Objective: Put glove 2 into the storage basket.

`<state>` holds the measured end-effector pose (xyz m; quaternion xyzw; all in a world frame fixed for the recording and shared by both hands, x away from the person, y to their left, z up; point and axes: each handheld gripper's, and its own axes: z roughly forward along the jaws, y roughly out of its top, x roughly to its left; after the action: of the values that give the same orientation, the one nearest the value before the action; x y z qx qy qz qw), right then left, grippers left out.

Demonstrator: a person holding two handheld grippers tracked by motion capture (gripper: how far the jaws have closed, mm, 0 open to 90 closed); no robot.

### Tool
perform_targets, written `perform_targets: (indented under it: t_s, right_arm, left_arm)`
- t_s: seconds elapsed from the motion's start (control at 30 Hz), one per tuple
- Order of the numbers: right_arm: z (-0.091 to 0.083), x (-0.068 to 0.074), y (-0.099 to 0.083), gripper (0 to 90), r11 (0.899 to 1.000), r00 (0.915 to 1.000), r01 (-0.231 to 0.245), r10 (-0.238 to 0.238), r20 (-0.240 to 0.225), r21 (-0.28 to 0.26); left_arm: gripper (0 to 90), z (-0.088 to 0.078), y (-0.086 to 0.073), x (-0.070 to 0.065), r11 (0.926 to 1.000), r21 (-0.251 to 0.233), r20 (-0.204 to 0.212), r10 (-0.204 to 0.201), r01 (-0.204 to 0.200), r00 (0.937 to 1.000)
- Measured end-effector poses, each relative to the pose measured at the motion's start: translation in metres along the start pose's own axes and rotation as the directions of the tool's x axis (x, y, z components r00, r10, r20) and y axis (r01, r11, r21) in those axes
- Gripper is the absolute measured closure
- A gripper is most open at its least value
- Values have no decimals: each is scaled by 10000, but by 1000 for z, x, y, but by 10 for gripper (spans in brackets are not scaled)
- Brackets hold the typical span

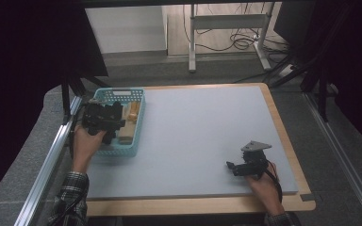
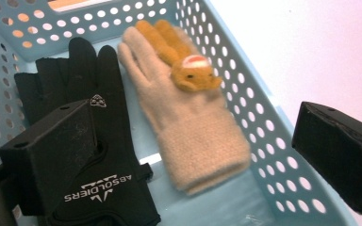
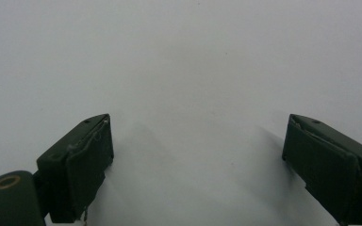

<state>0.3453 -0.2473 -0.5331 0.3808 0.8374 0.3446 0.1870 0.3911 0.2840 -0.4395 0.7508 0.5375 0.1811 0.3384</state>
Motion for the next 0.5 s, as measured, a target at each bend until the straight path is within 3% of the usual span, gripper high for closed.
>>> perform_targets:
  t_s: [0.5]
  right_arm:
    - [0, 0, 0, 90, 10000, 10000, 3, -3, 9, -1]
  left_arm:
    - [9, -4, -5, -27, 9954, -161, 73, 944, -943, 9955]
